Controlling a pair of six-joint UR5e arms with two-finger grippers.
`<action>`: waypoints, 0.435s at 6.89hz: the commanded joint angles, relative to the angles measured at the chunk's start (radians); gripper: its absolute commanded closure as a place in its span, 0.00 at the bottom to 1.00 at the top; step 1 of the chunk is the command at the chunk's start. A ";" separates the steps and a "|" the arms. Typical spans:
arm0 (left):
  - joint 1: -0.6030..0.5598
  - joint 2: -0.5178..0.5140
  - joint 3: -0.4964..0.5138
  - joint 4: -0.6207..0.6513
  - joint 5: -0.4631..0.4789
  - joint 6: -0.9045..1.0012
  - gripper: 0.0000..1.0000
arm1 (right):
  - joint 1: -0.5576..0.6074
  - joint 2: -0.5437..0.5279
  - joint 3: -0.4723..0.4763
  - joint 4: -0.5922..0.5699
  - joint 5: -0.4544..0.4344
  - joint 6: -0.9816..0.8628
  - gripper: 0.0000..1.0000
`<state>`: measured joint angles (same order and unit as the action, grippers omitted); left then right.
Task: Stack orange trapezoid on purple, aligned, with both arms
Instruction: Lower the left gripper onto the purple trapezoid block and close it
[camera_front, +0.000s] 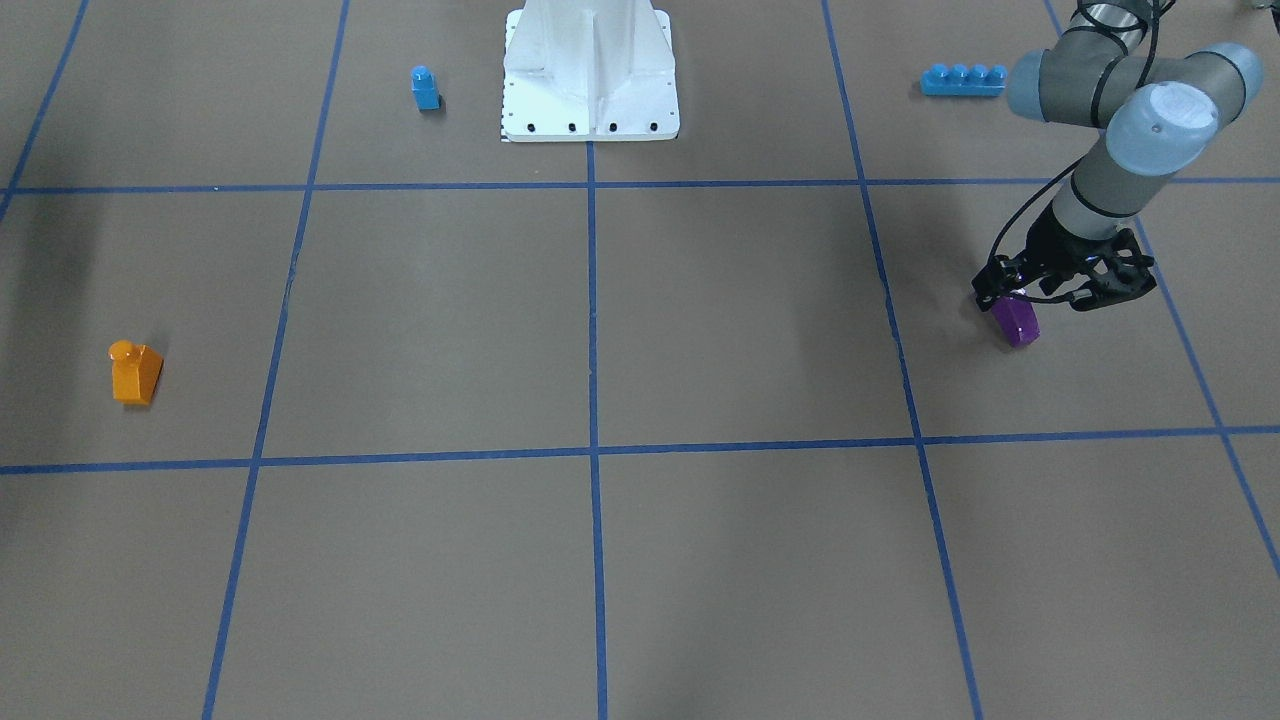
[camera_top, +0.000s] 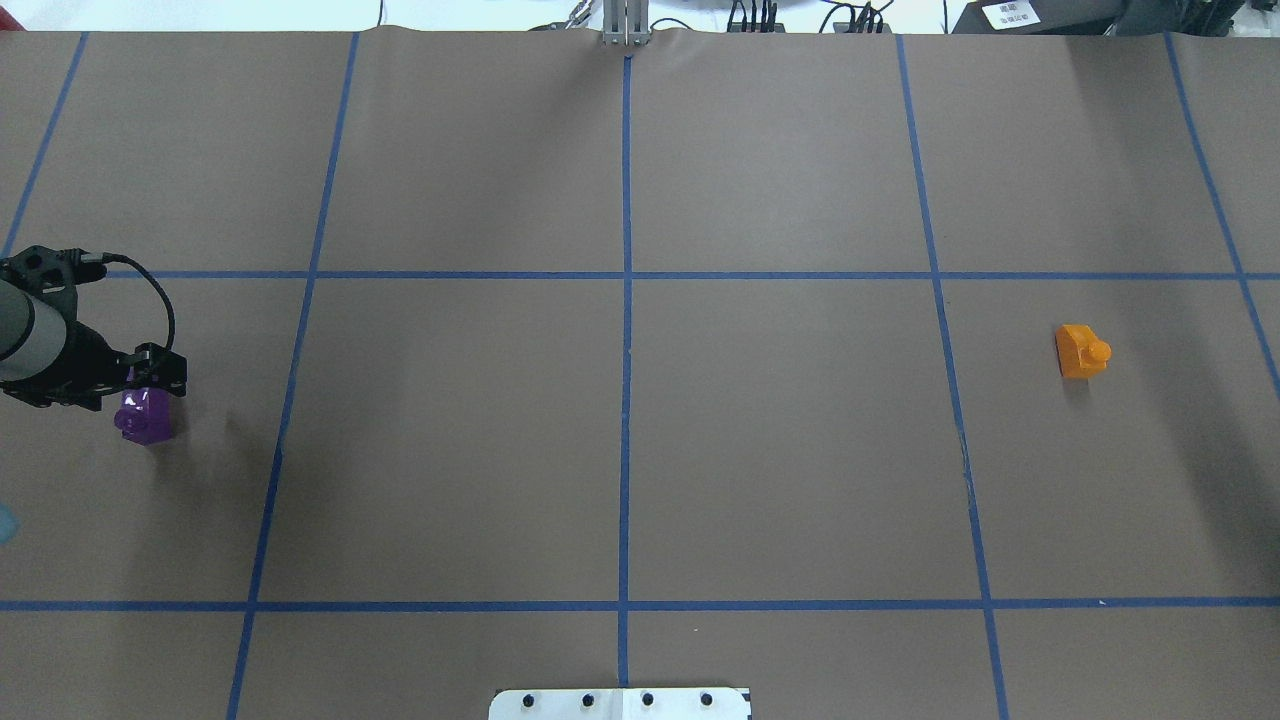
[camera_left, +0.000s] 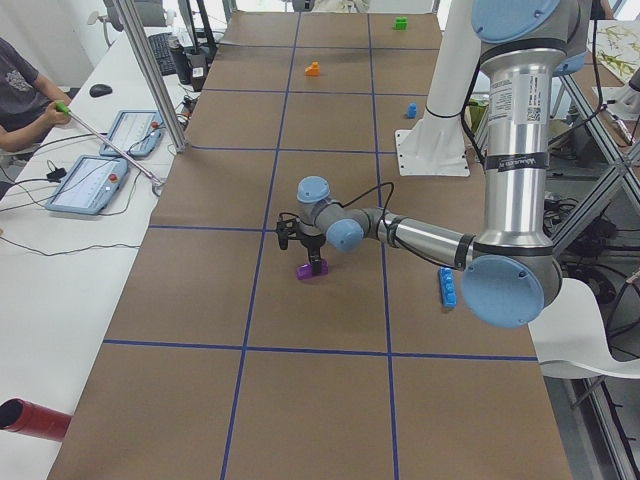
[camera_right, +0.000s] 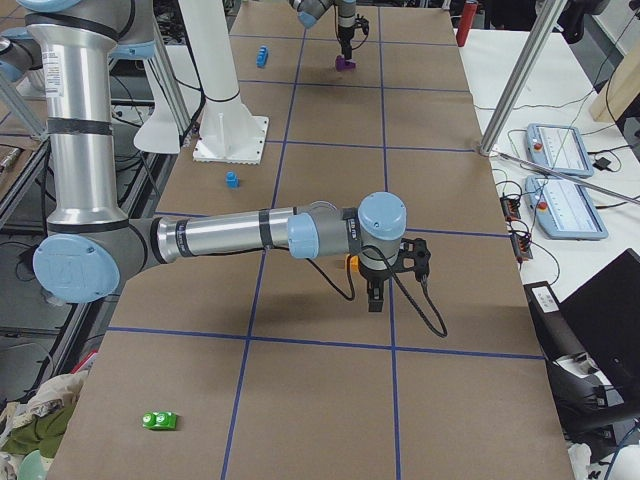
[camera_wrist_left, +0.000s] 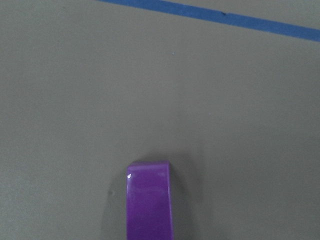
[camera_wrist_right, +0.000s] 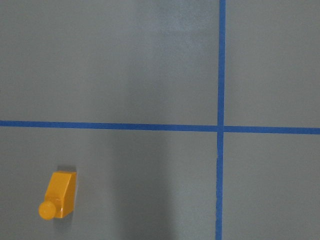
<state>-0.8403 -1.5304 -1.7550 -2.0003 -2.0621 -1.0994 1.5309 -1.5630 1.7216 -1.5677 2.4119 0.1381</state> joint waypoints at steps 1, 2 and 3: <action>0.003 -0.007 0.043 -0.001 0.002 0.003 0.07 | 0.000 0.000 0.001 0.000 0.001 0.000 0.00; 0.003 -0.008 0.042 -0.002 -0.001 -0.002 0.43 | -0.002 0.000 0.003 0.000 0.001 0.000 0.00; 0.001 -0.007 0.038 0.000 -0.004 -0.001 0.78 | 0.000 0.000 0.007 0.000 0.003 0.000 0.00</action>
<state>-0.8382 -1.5368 -1.7172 -2.0013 -2.0631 -1.0996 1.5303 -1.5631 1.7247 -1.5677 2.4133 0.1381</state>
